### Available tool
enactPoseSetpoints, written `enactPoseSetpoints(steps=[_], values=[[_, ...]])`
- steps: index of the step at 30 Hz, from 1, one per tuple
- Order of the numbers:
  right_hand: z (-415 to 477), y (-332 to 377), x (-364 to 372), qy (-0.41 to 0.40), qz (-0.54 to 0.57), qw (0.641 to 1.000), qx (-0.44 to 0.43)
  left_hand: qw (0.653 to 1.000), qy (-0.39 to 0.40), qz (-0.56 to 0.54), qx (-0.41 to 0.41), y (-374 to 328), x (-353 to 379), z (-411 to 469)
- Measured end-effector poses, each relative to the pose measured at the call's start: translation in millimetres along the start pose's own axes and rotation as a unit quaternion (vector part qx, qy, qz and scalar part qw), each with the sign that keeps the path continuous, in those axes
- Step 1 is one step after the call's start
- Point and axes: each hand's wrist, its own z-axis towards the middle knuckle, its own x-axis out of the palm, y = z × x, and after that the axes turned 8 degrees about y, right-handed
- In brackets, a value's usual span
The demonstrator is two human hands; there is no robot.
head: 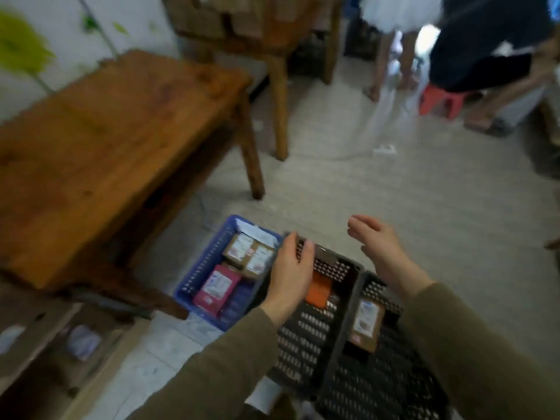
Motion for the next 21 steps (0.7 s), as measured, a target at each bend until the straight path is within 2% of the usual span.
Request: enactPoseSetpoints(steps=[6,9,13,16,21], values=[[-66.1,80.2,125.9,0.156,-0.020,0.984,-0.080,0.986,-0.152,-0.066,0.006,-13.8,-124.2,-95.6],[-114.8,108.4,204.7,0.235,-0.025,0.963,-0.126,0.965,-0.248,-0.078,0.015,-4.9,-198.9,-151.7],[-188.8,127.0,312.2,0.344,-0.039,0.927,-0.145,0.933,-0.347,-0.089,0.029,19.0,-289.0,-235.1],[-240.3,128.2,389.6,0.407,-0.041,0.900,-0.146,0.912,-0.399,-0.098,0.023,47.7,-346.9,-293.2],[-306.5,105.1,495.4,0.444,-0.051,0.884,-0.133,0.894,-0.438,-0.094,0.007,94.7,-427.4,-365.1]])
